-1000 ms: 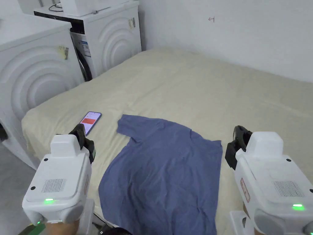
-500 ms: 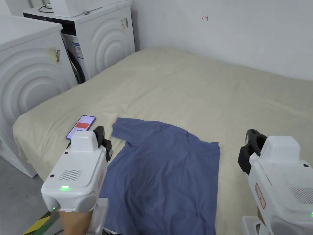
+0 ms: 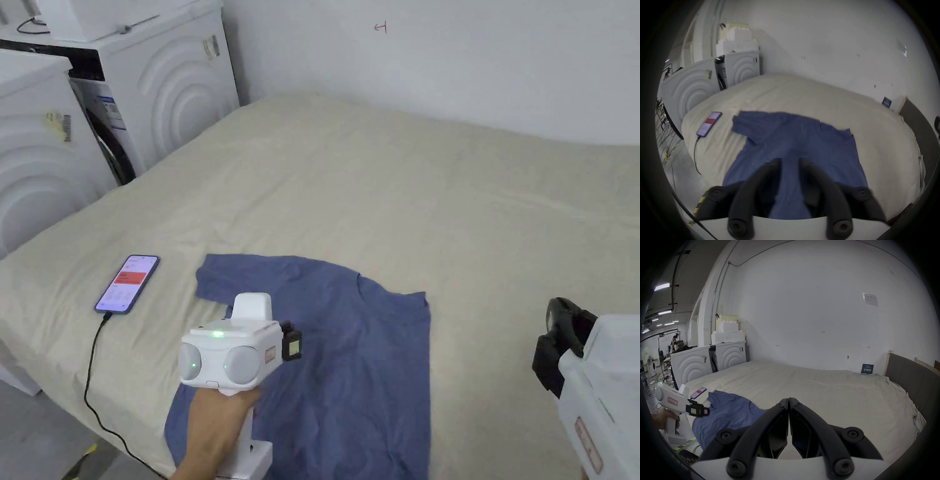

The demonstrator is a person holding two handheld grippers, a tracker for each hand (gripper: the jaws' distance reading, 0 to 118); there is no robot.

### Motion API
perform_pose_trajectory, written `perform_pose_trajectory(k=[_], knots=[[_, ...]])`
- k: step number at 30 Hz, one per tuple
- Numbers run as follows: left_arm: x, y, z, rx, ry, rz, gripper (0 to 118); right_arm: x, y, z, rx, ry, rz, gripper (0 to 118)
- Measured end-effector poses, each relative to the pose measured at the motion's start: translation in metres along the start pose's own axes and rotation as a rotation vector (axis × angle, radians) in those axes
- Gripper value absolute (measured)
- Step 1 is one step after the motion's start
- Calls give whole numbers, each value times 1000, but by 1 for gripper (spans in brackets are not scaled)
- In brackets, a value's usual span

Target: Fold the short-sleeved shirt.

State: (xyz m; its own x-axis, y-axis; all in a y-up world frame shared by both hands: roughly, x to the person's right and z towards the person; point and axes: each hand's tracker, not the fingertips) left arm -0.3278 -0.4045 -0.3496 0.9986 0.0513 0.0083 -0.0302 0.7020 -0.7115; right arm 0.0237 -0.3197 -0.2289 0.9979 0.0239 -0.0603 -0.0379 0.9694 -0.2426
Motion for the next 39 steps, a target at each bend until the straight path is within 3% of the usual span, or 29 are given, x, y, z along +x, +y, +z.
perform_pose_trajectory(k=[3, 13, 17, 21, 23, 28, 30, 35, 39], knots=[[12, -7, -26, -104, -12, -27, 96, 5, -2, 3, -14, -24, -2, 1], [28, -29, -79, -338, 52, -17, 95, 33, -19, 8, -68, -81, -16, 1], [40, -26, -61, -346, 41, -1, 81, 41, -25, 10, -79, -91, -20, 1], [42, -24, -53, -337, 27, -52, 16, 47, -27, 11, -86, -95, -31, 1], [37, -29, -60, -338, 22, -76, 2, 49, -27, 12, -87, -94, -43, 1], [14, -23, -51, -299, -79, 70, 0, 54, -26, 17, -80, -95, -50, 1], [0, -18, -39, -274, -237, 220, 0, 59, -27, 19, -74, -94, -53, 1], [-15, -17, -20, -216, -248, 241, 0, 70, -26, 28, -59, -105, -69, 1], [-19, -19, 1, -171, -349, 332, 0, 78, -26, 36, -45, -119, -80, 1]])
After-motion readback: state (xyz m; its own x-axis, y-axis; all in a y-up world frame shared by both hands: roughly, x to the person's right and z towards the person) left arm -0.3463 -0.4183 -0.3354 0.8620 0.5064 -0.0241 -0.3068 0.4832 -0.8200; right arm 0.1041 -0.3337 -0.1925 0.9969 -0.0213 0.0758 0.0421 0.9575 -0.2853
